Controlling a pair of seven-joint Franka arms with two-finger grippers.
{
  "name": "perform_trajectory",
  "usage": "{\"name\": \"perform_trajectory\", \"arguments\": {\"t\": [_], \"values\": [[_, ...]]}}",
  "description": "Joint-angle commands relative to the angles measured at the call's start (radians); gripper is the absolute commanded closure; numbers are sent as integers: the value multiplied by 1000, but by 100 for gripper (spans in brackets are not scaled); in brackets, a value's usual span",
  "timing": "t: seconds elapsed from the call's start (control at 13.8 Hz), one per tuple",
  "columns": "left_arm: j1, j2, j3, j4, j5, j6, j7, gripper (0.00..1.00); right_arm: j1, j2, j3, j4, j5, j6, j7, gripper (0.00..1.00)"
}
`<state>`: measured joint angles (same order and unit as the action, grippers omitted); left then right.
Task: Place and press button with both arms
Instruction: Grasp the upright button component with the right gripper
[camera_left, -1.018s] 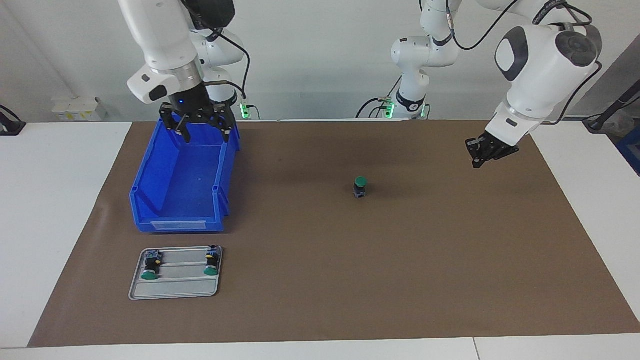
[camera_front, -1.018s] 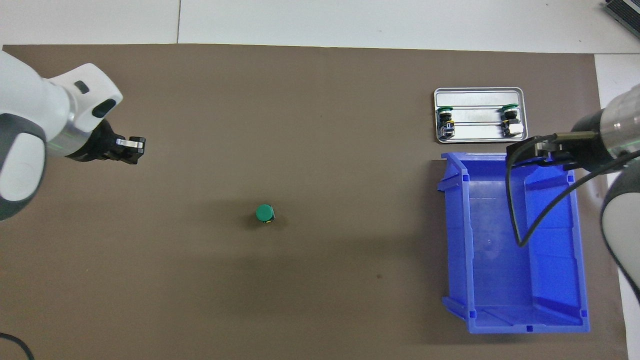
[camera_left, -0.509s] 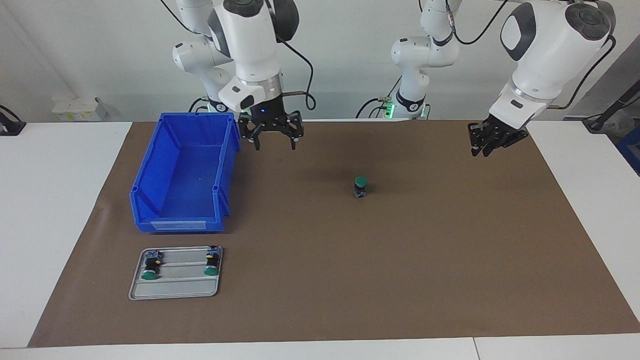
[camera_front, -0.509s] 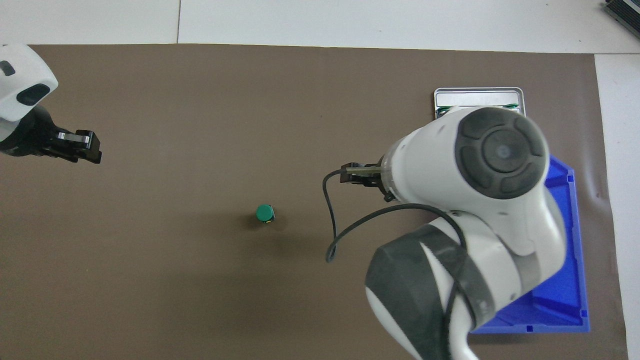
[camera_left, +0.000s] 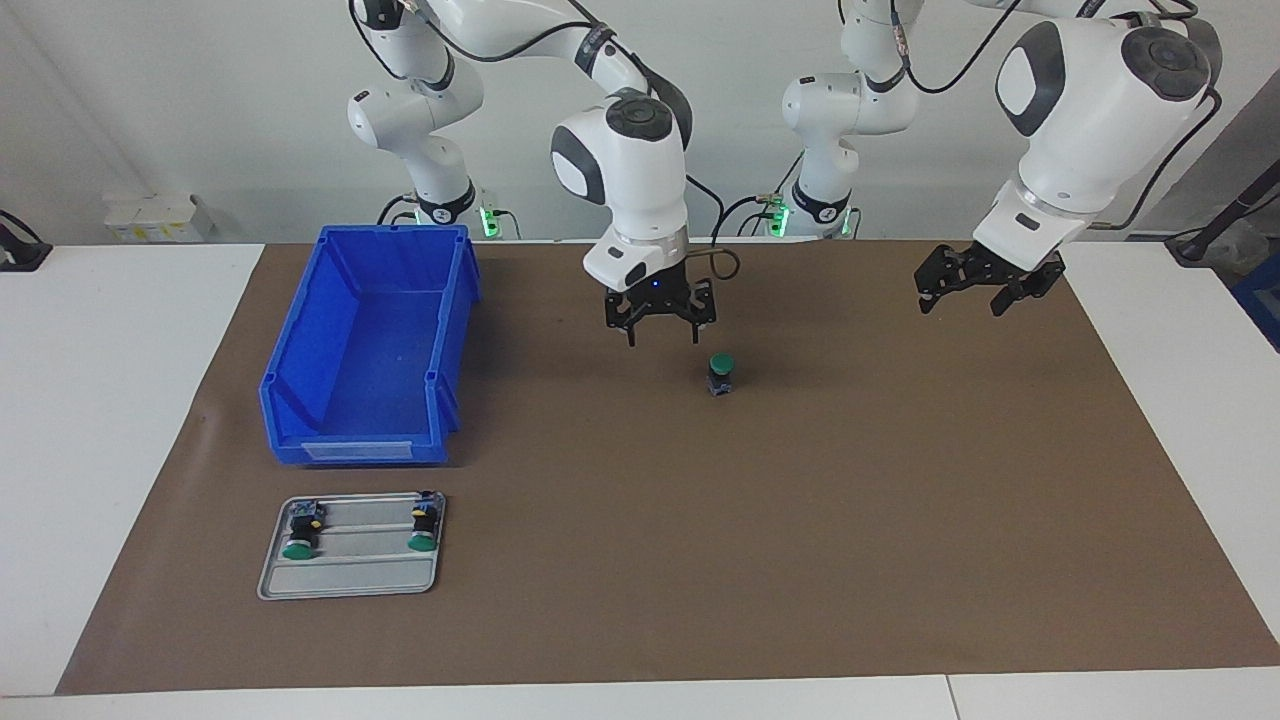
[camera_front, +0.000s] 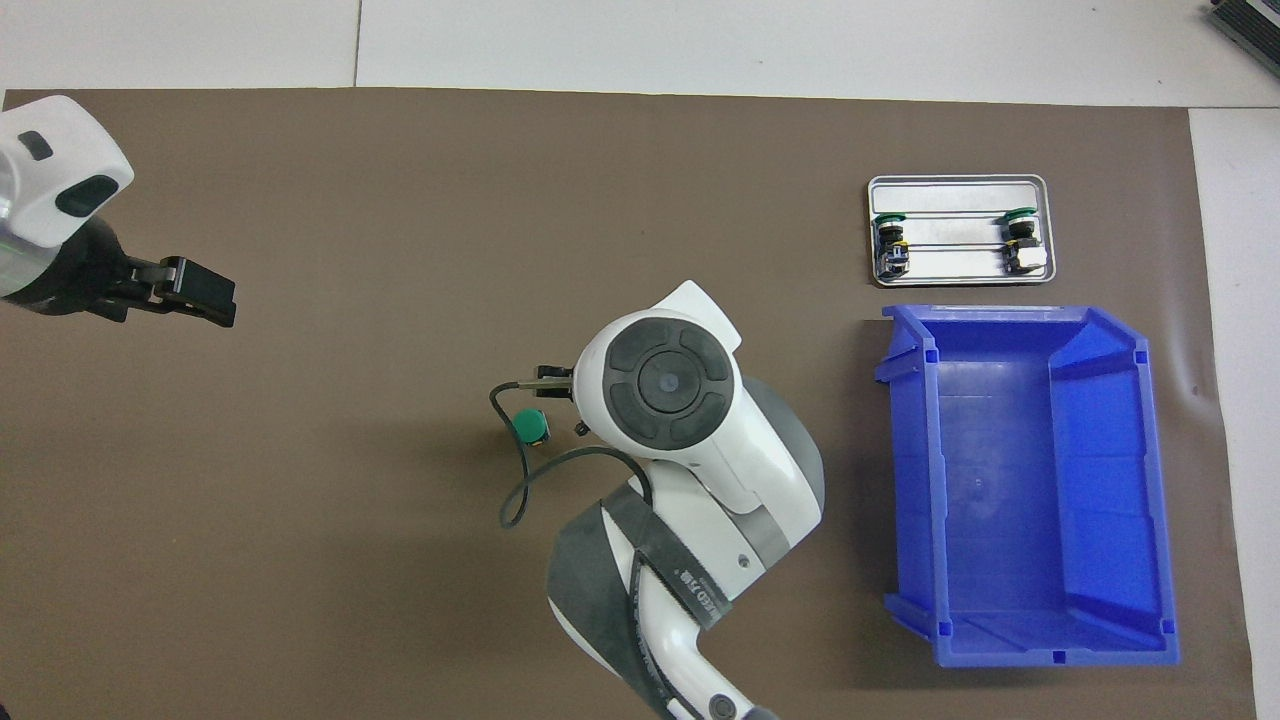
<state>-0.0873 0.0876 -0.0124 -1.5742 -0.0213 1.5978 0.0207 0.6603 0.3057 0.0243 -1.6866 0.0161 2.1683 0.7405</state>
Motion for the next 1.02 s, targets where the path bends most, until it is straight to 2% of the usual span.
{"name": "perform_trajectory", "arguments": {"t": [0.0, 0.15, 0.29, 0.51, 0.58, 0.95], "values": [[-11, -38, 6, -53, 17, 34, -12, 0, 31, 67, -3, 34, -5, 63, 34, 9], [-11, -40, 6, -56, 15, 33, -13, 0, 86, 165, -7, 112, -7, 61, 52, 9], [-11, -49, 6, -75, 15, 36, -15, 0, 96, 231, -3, 175, -74, 64, 76, 9], [0, -52, 6, -84, 15, 51, -15, 0, 101, 276, -3, 177, -113, 83, 77, 10], [0, -54, 6, -89, 17, 54, -15, 0, 101, 283, -3, 177, -132, 123, 76, 10], [4, -52, 6, -90, 17, 108, -8, 0, 134, 293, -3, 134, -143, 156, 50, 15]]}}
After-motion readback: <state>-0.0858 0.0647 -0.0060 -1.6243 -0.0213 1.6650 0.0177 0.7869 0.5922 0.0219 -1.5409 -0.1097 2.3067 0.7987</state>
